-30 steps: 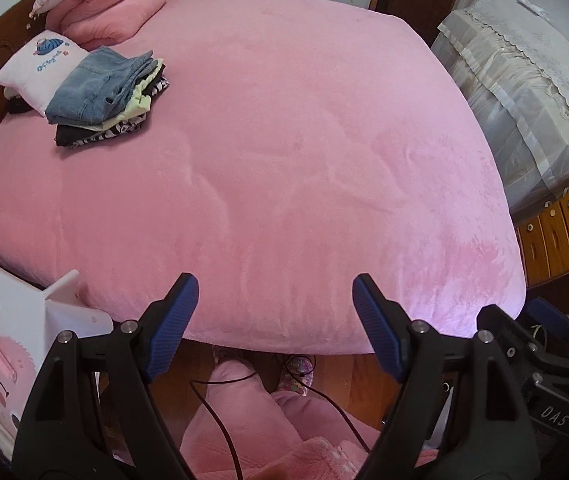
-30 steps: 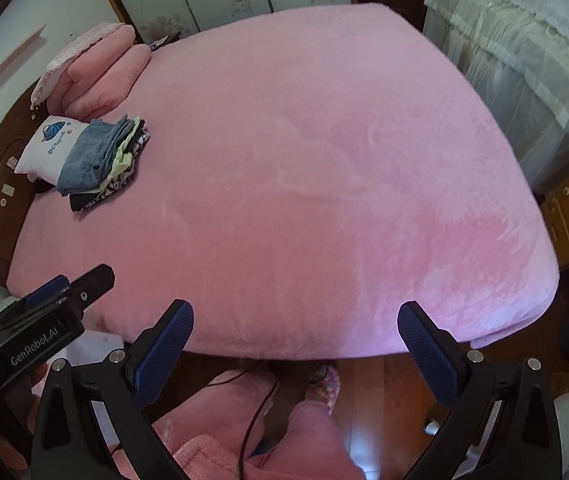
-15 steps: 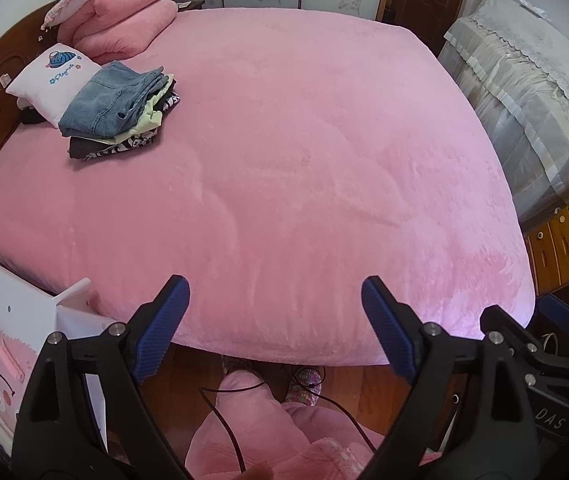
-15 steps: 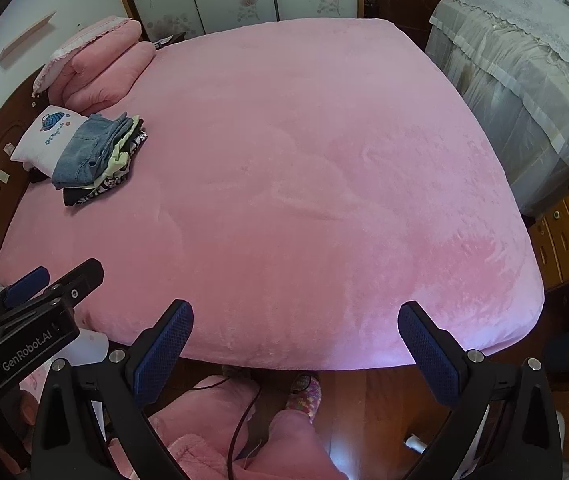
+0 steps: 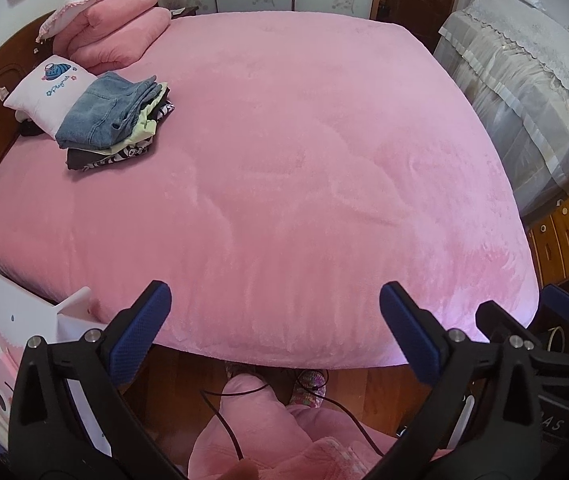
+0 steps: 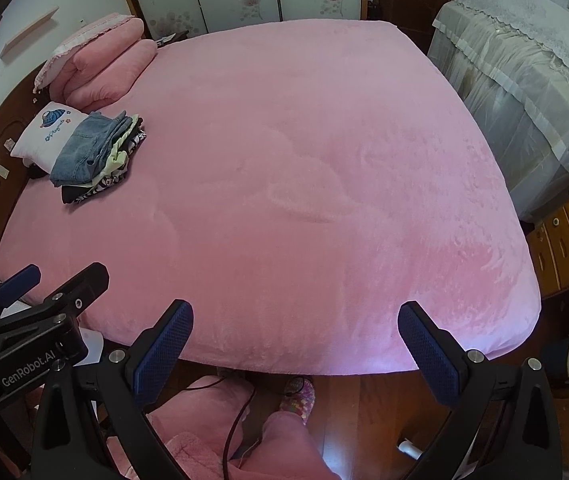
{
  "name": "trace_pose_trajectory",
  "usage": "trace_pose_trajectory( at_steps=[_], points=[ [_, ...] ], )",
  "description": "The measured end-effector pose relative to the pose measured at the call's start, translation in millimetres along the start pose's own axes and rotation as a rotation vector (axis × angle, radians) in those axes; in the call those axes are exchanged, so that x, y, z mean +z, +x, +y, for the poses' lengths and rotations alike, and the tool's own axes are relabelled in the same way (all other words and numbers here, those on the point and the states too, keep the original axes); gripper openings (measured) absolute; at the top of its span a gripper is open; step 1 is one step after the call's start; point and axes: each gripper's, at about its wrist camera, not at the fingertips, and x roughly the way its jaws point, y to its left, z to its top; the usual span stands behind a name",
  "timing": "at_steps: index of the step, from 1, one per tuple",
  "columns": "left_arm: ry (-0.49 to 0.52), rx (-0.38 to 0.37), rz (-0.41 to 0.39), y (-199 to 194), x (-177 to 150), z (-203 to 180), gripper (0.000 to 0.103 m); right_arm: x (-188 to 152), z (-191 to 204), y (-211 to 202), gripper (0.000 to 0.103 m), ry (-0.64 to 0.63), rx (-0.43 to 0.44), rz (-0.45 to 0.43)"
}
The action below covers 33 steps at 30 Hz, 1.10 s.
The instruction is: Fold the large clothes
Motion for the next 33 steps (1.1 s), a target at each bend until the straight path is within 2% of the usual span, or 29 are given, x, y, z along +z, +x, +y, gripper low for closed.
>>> trace_pose_trajectory(
  at_steps=[8,19,33],
  points=[
    [0.005,0.006,-0.014,-1.8,-2.5,0.0,0.103,-0.9,1.5,-3.9,0.103,-0.003,0.000,-0.018],
    [-0.009,-0.019,0.007,1.1,-8.2,0.6,0.103,-2.5,2.3,-7.0,0.103,-0.008,-0.007,-0.023],
    [-0.007,-0.002,-0.004,-2.7,-11.2,0.0,0.103,-4.4,3.6,-9.1,0.103,-0.018,-0.006,-0.028]
  ],
)
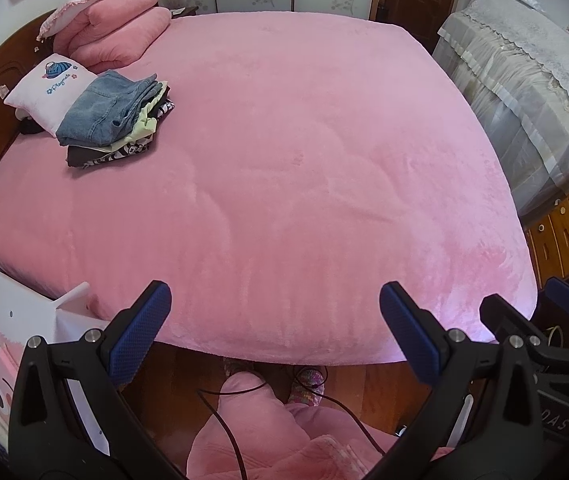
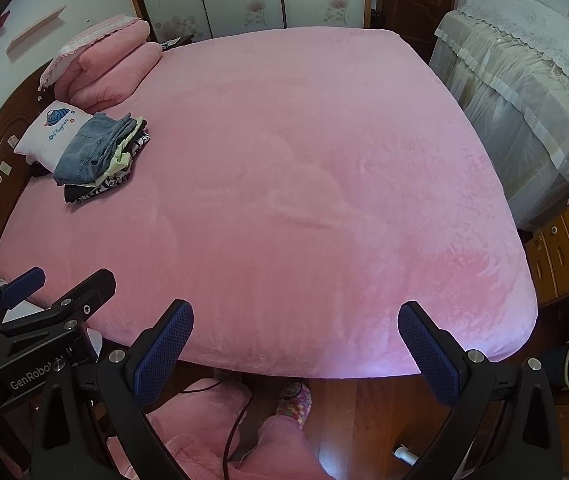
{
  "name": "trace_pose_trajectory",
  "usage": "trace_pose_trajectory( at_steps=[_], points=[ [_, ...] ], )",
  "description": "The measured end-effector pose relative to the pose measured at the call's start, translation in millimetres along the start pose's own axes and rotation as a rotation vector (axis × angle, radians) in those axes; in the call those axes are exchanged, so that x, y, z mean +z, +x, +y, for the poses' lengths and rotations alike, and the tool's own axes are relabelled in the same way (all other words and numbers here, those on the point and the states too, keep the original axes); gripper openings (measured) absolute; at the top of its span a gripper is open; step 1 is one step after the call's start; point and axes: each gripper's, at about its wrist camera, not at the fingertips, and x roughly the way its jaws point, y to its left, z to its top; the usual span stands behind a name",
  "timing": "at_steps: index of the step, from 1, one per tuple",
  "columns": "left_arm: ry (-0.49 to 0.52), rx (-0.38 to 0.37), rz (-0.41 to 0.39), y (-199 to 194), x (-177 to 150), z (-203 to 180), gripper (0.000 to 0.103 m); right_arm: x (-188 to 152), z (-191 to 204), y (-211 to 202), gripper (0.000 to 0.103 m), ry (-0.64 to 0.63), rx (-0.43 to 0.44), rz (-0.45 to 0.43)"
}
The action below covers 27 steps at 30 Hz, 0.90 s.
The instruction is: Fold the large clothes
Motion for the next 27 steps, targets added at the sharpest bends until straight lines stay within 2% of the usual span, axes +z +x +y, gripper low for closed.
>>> trace_pose_trajectory(
  at_steps=[27],
  points=[
    [0.004,0.009,-0.001,-1.4,-0.9,-4.0,0.102,2.7,-7.9,3.3,0.103,-0.007,0.001,0.007]
  ],
)
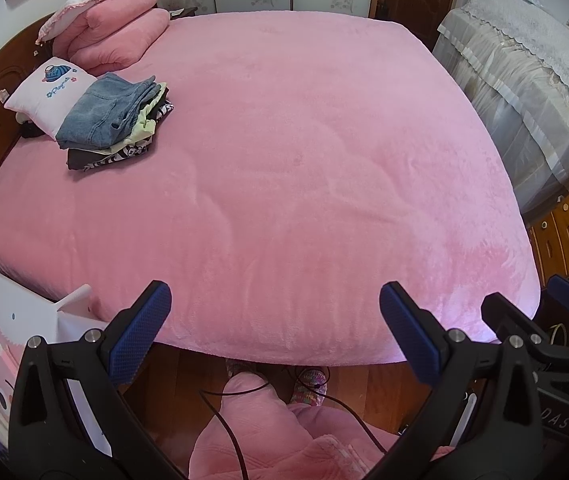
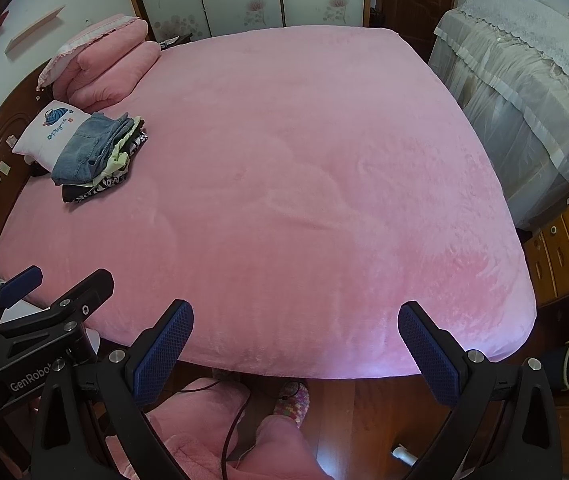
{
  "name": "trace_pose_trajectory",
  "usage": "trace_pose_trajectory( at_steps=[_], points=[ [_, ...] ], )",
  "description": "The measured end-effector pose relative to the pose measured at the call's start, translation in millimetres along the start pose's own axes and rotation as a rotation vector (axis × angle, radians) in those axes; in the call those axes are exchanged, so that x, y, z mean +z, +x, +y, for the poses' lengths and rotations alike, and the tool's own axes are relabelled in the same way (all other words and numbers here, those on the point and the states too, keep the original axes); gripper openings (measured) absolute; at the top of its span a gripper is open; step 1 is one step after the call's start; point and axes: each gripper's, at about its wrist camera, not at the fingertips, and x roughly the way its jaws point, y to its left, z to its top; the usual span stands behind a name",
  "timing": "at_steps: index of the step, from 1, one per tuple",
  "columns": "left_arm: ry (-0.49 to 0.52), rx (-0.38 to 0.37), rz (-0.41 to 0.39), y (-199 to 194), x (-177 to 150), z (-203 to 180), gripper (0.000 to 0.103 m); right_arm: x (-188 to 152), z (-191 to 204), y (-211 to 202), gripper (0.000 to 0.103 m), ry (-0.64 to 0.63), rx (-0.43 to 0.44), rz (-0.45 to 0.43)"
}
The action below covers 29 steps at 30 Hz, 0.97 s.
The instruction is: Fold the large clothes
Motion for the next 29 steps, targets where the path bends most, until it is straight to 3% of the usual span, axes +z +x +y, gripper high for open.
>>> trace_pose_trajectory(
  at_steps=[29],
  points=[
    [0.045,0.006,0.001,8.1,3.6,0.2,0.103,2.4,-9.6,2.9,0.103,-0.005,-0.003,0.003]
  ],
)
